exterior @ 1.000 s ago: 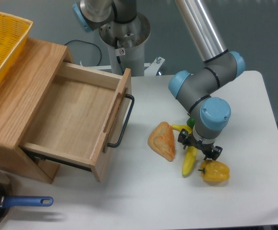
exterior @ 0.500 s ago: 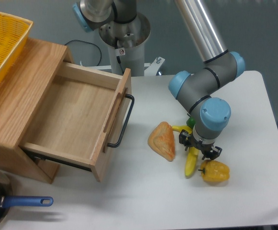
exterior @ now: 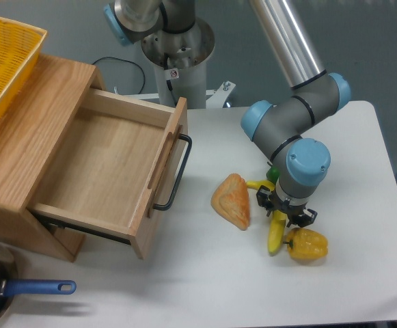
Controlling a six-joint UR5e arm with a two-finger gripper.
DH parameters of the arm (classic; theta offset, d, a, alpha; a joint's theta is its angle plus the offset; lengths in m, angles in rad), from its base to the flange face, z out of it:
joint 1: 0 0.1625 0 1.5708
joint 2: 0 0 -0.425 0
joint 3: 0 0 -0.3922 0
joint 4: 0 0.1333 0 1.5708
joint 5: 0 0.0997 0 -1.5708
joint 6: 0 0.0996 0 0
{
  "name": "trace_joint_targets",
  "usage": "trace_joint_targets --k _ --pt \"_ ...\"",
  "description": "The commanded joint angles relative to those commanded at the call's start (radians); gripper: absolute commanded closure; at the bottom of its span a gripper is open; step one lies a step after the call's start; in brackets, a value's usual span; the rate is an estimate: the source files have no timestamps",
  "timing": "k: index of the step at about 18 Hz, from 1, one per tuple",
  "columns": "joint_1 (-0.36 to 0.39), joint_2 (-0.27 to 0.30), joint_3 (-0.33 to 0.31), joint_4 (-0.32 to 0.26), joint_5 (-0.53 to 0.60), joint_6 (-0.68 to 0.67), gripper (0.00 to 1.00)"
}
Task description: Pick up the banana
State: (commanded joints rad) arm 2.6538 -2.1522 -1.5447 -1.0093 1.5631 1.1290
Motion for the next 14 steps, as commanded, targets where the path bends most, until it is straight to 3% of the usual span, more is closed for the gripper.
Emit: trace_joint_targets --k 4,7,8,10,12,14 --pt "0.000 0.005 0.003 -0.003 0.000 0.000 0.44" --pt "-0.009 0.012 0.003 -0.005 0.003 0.000 0.54" --pt "-0.011 0.012 0.000 -0.005 0.003 0.000 0.52" --pt "-0.011 0.009 -0.006 -0.003 -0.002 0.005 0.25" --pt "-0.008 0.008 -0.008 0.000 -0.002 0.003 0.06" --pt "-0.006 0.005 -0.006 0.003 0.000 -0.002 0.01"
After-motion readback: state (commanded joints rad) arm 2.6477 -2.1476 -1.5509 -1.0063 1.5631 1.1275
